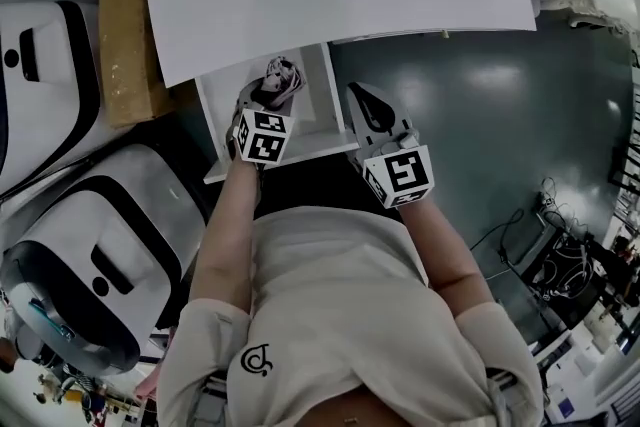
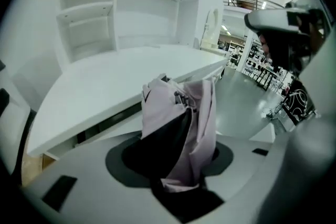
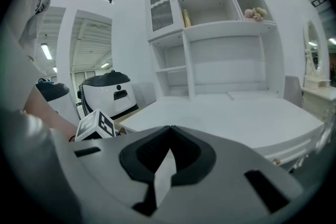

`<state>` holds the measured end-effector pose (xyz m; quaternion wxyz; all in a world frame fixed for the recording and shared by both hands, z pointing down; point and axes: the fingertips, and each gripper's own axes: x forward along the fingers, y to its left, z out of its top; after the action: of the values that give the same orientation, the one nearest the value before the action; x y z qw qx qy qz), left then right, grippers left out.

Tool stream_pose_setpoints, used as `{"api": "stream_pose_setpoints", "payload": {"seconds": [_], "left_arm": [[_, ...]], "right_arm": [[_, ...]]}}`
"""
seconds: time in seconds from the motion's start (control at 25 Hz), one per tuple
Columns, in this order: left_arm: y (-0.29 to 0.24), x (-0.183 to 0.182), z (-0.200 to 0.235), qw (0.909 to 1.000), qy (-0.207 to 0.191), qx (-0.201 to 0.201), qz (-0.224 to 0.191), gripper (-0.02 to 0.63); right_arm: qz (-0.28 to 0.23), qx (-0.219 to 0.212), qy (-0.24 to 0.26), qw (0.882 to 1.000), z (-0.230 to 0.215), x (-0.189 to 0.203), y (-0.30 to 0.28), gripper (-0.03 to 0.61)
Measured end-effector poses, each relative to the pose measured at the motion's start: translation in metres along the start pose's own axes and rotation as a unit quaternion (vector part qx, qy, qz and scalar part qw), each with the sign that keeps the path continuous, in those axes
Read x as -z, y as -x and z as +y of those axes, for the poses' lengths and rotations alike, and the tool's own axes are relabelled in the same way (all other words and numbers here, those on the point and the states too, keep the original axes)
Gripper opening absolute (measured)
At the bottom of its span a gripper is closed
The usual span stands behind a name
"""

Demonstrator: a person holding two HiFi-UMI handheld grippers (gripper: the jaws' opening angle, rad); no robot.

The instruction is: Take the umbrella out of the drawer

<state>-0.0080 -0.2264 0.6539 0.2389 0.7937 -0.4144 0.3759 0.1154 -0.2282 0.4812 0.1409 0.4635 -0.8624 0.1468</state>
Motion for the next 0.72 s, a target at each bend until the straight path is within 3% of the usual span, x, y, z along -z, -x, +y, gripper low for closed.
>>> {"api": "stream_pose_setpoints", "payload": {"seconds": [0.24, 0.4, 0.72], "left_arm": [[0.053, -0.046, -0.005, 0.9973, 0.014, -0.027, -0.067, 0.219], [0.088, -0.074, -0.004, 0.9928, 0.001, -0.054, -0.107, 0.219], [0.172, -0.136, 0.004, 0.9732, 0.004, -0.100, -0.207, 0.221]], "right_arm": [[-0.025, -0.038, 0.000, 0.999, 0.011, -0.025, 0.015, 0.006], [-0.048, -0.055, 0.016, 0.997, 0.016, -0.046, 0.020, 0.006], [-0.093, -0.076, 0.044, 0.992, 0.024, -0.090, 0.028, 0.006]]}}
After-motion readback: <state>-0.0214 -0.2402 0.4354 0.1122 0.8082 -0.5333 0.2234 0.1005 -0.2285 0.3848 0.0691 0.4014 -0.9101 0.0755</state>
